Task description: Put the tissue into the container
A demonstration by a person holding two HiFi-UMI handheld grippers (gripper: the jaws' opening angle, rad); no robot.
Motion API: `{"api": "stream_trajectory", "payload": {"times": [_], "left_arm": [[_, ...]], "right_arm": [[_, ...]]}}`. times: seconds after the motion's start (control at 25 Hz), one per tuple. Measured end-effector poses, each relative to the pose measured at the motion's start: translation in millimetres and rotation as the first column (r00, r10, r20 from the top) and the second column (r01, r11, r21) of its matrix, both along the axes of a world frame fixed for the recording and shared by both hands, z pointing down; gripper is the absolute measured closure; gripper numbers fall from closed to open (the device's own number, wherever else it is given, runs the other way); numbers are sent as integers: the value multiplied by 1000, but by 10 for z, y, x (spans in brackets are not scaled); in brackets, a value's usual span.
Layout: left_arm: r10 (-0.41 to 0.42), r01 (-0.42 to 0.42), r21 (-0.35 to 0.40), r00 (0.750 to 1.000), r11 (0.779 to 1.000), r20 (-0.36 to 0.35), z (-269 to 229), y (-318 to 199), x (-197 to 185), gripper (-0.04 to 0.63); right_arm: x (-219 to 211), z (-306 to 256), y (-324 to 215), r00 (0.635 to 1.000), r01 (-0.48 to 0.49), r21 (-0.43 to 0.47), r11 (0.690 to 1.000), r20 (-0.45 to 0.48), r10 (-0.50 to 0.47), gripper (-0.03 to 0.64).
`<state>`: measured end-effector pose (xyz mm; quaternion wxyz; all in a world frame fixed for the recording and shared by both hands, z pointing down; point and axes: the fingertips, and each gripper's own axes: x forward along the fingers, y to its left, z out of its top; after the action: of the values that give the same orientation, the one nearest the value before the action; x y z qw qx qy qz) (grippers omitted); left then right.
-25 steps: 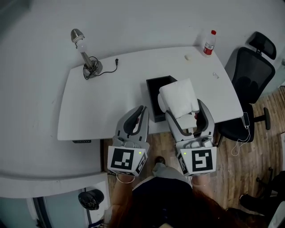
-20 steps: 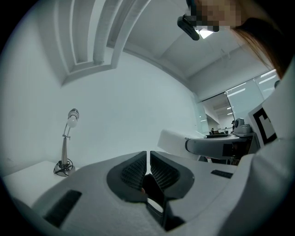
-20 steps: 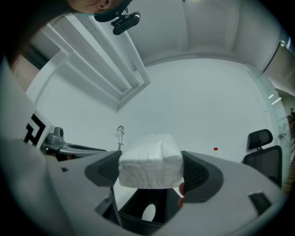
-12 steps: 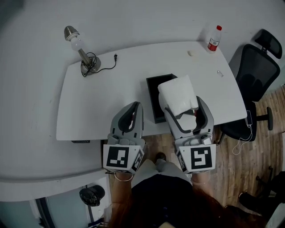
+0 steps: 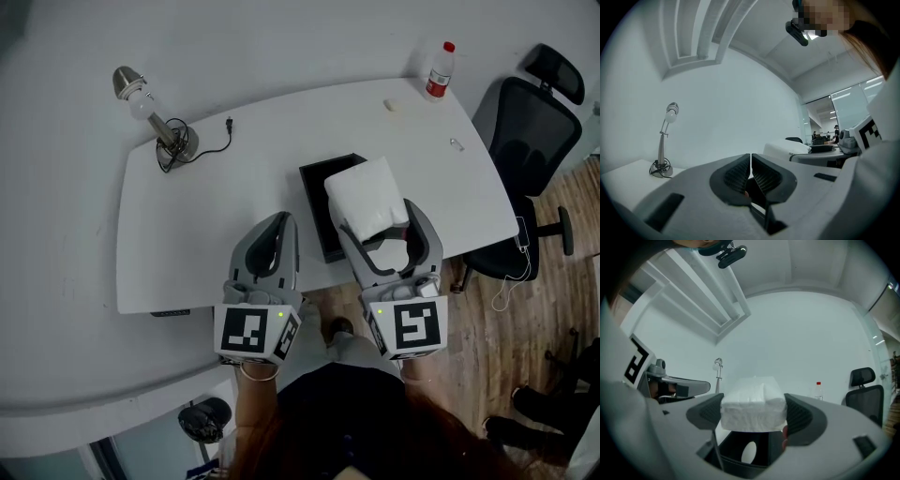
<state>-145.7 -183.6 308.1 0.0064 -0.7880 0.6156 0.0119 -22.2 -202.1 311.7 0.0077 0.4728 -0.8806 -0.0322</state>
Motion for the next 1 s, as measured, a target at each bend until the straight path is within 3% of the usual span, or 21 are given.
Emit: {"api": "stream_trajectory", "payload": {"times": [1.0], "left_arm": [[167,-170,-60,985,984,-51,178,-656,-402,561]], "right_arm": [[-511,697,-651,981,-133,-193,972,-165,101,204]]}}
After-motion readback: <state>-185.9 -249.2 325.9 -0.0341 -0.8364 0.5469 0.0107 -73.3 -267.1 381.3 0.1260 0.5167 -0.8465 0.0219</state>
